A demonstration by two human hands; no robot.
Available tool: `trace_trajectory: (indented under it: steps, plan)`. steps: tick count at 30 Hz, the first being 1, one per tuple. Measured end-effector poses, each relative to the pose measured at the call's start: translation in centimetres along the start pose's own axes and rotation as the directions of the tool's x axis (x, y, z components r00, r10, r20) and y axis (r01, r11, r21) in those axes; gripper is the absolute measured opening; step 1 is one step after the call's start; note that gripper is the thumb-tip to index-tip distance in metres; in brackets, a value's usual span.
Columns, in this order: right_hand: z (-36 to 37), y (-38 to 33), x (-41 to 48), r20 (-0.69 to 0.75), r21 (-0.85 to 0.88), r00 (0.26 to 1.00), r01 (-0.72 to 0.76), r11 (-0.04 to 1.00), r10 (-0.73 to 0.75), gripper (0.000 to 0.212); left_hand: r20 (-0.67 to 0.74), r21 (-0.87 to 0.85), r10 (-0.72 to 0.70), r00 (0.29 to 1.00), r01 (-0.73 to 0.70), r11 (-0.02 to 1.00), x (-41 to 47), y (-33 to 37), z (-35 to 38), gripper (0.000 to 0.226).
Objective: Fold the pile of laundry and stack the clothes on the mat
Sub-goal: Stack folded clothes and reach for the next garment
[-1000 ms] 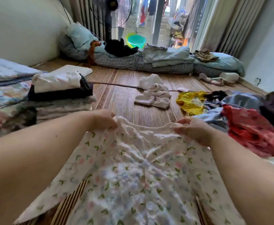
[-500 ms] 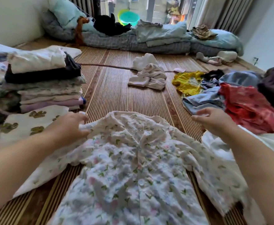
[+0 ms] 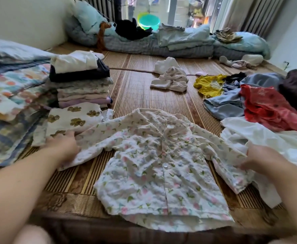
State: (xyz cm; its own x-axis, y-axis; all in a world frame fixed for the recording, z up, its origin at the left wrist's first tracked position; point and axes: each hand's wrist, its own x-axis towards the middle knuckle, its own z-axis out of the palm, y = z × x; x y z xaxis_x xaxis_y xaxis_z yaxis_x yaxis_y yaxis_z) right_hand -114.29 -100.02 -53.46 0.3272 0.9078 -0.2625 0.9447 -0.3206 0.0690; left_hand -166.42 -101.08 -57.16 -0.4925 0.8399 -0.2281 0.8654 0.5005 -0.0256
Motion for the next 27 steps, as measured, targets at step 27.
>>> trace_trajectory:
  steps: [27]
  plan:
    - [-1.3, -21.6, -0.1, 0.181, 0.959, 0.809, -0.02, 0.282, -0.559, 0.015, -0.014, -0.999, 0.305, 0.952, -0.004, -0.032, -2.8, 12.7, -6.9, 0.008]
